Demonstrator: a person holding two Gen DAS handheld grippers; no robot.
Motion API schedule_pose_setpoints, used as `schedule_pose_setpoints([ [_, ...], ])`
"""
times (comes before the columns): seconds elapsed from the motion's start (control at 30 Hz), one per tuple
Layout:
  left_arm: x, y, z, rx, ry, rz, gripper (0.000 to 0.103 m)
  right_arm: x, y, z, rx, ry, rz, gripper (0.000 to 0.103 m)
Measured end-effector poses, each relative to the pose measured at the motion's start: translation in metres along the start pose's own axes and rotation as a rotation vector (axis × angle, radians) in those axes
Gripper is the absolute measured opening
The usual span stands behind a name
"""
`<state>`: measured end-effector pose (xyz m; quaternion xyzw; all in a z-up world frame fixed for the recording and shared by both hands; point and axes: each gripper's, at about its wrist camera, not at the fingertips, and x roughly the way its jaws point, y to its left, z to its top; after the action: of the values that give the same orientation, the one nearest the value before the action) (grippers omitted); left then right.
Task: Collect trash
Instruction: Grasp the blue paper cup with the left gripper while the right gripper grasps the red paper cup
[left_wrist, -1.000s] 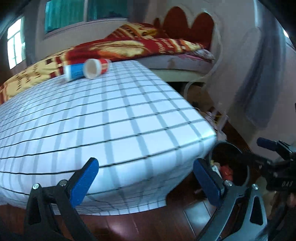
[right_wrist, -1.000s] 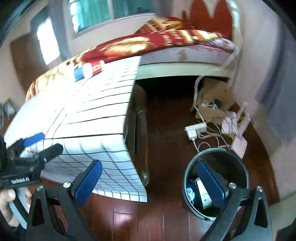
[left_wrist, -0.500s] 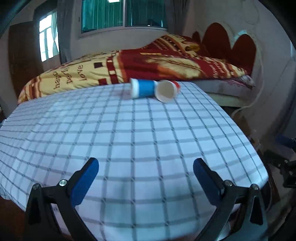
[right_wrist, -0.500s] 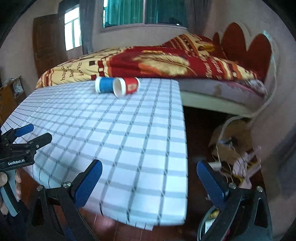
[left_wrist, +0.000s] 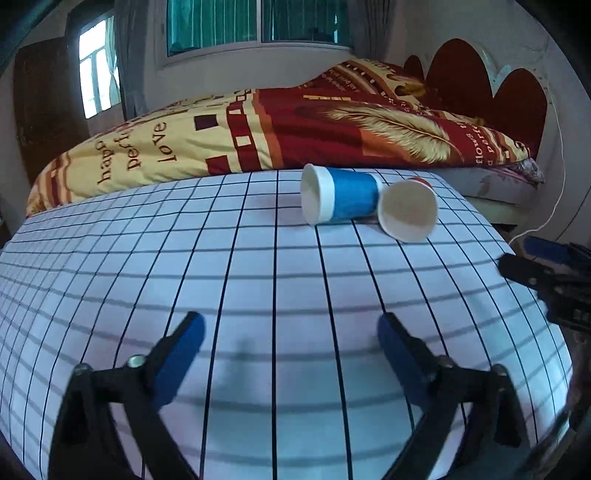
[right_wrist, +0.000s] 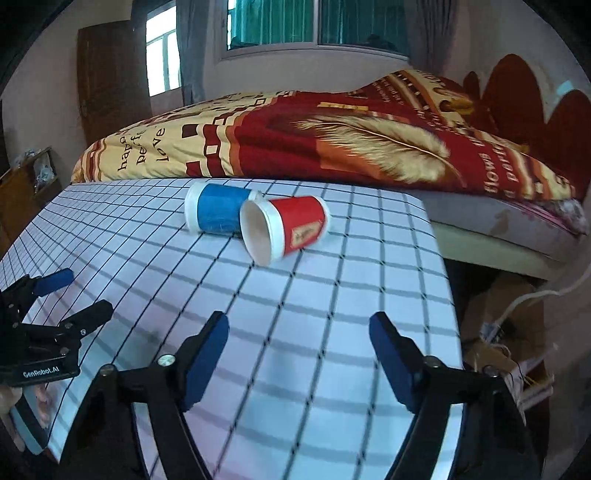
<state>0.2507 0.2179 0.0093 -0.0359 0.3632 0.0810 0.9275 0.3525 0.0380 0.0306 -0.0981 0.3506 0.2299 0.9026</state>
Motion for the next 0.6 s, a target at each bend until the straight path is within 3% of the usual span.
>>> schedule_pose_setpoints([
  [0.17, 0.02, 0.001, 0.021, 0.015, -0.004, -0.005, 0.09, 0.048, 0.003, 0.027, -0.023, 0.03, 0.01, 0.064],
  [0.4, 0.044, -0.002, 0.036, 0.043, 0.003, -0.017, 0.09, 0.096, -0.001, 0.047, -0.031, 0.06, 0.011, 0.06],
  [0.43, 0.046, -0.004, 0.037, 0.047, 0.005, -0.021, 0.09, 0.1, -0.004, 0.049, -0.024, 0.064, 0.013, 0.056],
  [0.5, 0.051, -0.006, 0.04, 0.051, 0.002, -0.03, 0.09, 0.105, -0.013, 0.051, -0.009, 0.073, 0.01, 0.038],
  [0.6, 0.058, -0.008, 0.048, 0.03, 0.0, -0.061, 0.09, 0.106, -0.03, 0.05, 0.006, 0.07, -0.004, 0.023],
])
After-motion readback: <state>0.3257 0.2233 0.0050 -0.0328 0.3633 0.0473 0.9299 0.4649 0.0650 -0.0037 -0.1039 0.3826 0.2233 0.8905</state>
